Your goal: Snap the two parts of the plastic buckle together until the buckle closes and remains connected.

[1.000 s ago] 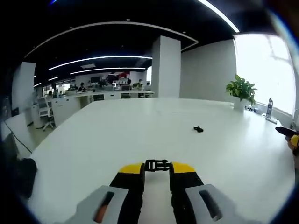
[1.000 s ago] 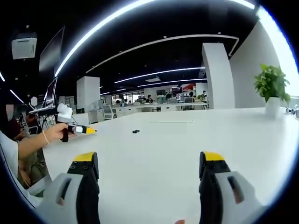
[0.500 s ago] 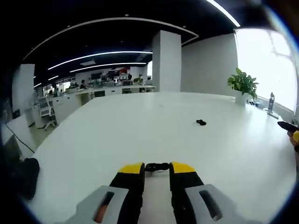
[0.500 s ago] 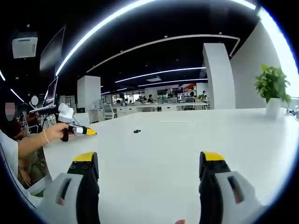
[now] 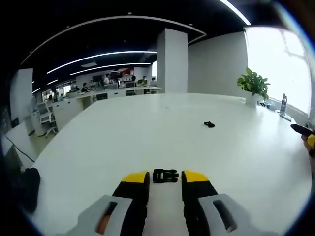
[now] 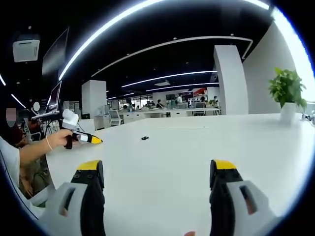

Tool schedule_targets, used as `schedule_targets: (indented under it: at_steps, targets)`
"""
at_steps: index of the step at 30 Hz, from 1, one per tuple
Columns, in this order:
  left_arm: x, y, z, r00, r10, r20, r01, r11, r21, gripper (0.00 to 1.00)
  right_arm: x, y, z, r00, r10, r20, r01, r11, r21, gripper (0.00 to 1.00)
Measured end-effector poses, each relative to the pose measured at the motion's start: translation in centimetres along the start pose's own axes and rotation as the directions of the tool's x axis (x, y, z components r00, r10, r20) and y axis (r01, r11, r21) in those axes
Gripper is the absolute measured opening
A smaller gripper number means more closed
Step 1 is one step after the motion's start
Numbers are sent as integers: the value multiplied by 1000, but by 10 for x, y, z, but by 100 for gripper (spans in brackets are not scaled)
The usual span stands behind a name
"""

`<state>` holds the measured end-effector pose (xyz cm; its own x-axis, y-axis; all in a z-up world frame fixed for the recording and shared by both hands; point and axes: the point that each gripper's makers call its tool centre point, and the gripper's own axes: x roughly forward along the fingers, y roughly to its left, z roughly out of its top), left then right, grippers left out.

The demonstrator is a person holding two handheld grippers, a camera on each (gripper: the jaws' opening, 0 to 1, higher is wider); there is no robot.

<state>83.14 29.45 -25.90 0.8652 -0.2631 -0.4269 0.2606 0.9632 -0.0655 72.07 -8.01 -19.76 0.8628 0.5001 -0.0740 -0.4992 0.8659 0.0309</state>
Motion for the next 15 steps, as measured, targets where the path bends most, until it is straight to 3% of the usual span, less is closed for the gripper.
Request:
schedule_targets:
  at_steps: [8, 15]
  targets:
    - [-5, 2, 8, 999, -33, 9, 33, 999, 4, 37, 1, -2, 0, 1000, 1, -2, -1, 1000, 4, 89]
    - [-7, 4, 12, 997, -70, 26, 70, 998, -1, 37, 2, 0, 0, 1000, 7, -5, -7, 1000, -1, 89]
